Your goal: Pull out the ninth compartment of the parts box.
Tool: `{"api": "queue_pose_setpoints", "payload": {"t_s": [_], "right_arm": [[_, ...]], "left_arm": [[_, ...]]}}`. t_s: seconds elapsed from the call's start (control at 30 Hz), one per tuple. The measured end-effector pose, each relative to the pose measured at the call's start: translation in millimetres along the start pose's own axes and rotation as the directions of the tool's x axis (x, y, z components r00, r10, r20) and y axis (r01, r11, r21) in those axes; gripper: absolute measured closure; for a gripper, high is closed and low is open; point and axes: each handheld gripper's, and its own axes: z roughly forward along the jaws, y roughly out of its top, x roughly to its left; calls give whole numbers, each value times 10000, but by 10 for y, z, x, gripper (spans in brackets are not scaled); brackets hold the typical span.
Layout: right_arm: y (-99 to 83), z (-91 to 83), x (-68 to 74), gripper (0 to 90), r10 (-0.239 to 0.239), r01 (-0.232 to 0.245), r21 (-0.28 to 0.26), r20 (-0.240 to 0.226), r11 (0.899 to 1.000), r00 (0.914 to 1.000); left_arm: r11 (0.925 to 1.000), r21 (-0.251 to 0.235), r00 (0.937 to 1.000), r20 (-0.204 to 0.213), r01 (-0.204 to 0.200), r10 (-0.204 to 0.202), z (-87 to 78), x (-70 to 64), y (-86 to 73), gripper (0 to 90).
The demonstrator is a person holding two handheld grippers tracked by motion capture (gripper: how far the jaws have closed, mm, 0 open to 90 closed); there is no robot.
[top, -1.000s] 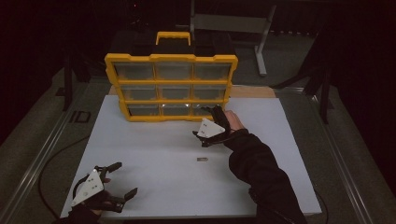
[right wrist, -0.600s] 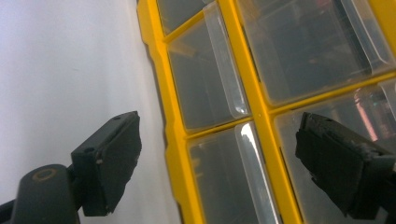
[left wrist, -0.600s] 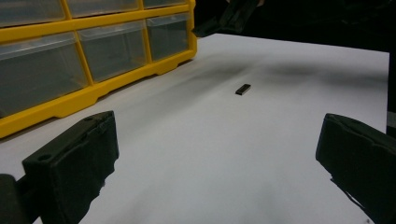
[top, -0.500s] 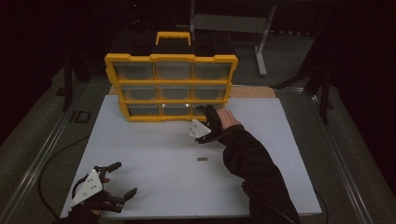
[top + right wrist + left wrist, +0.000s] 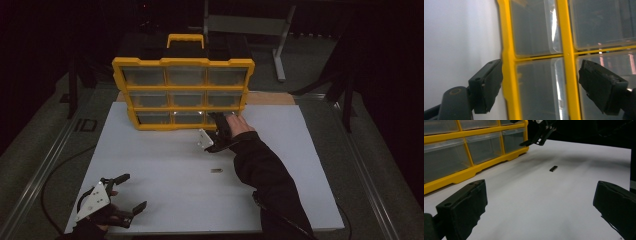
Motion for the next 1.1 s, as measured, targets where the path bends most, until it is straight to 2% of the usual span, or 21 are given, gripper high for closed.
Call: {"api": "queue_pose_setpoints", "payload": {"t_s": [0.1, 0.13, 0.2, 0.27, 0.3, 0.37, 0.43, 0.47, 0.6, 0.67, 0.8, 0.83, 0.9, 1.0, 1.1], "right_arm": [[15, 29, 6, 199, -110, 106, 239, 193, 9997, 9998], [26, 46, 10, 202, -228, 212, 526, 290, 9984, 9993], [30, 57, 12, 202, -284, 266, 602, 288, 9978, 9992], [42, 86, 22, 214, -445, 415, 934, 312, 9948, 9985], [47, 94, 28, 221, -298, 273, 969, 249, 9949, 9992], [49, 101, 30, 230, -358, 326, 1015, 294, 9943, 9989], [57, 115, 33, 256, -376, 328, 1111, 408, 9933, 9985], [64, 131, 35, 290, -548, 473, 1192, 609, 9917, 9966], [81, 155, 52, 337, -767, 649, 1323, 860, 9891, 9933], [96, 185, 65, 412, -941, 750, 1574, 1173, 9847, 9886], [103, 198, 56, 469, -1041, 811, 1783, 1240, 9806, 9868], [114, 205, 52, 517, -1137, 870, 1887, 1359, 9782, 9842], [121, 212, 56, 539, -1193, 888, 1953, 1505, 9767, 9814], [125, 240, 70, 583, -1110, 793, 2013, 1511, 9763, 9823], [126, 265, 77, 606, -1225, 867, 2228, 1522, 9710, 9807]], "left_arm": [[10000, -2, 10000, 4, 7, -7, 2, 0, -1, 0], [10000, 4, 10000, 4, 2, -2, 2, 0, -1, 0], [10000, 13, 10000, 3, -9, 9, 3, -1, -1, 0], [10000, 12, 10000, 11, -2, 2, 3, -1, -1, 0], [10000, 9, 10000, 17, 11, -11, 3, -1, -1, 0], [10000, 14, 10000, 14, 3, -3, 4, -1, -2, 0], [10000, 5, 10000, 20, 11, -11, 5, 0, -3, 0], [10000, 10, 10000, 19, 4, -4, 5, 0, -3, 0], [10000, 13, 10000, 3, 3, -3, 3, 0, -2, 0], [10000, 6, 10000, -12, 11, -11, 0, 0, -2, 0], [10000, -2, 10000, 1, -16, 16, 0, -2, 0, 0], [10000, 31, 10000, 7, -43, 43, 2, -2, -1, 0], [10000, 49, 10000, 7, -54, 54, 4, -2, -3, 0], [10000, 38, 10000, 8, -67, 67, 3, -3, -1, 0], [10000, 49, 10000, -1, -43, 43, 6, -2, -3, 0]]}}
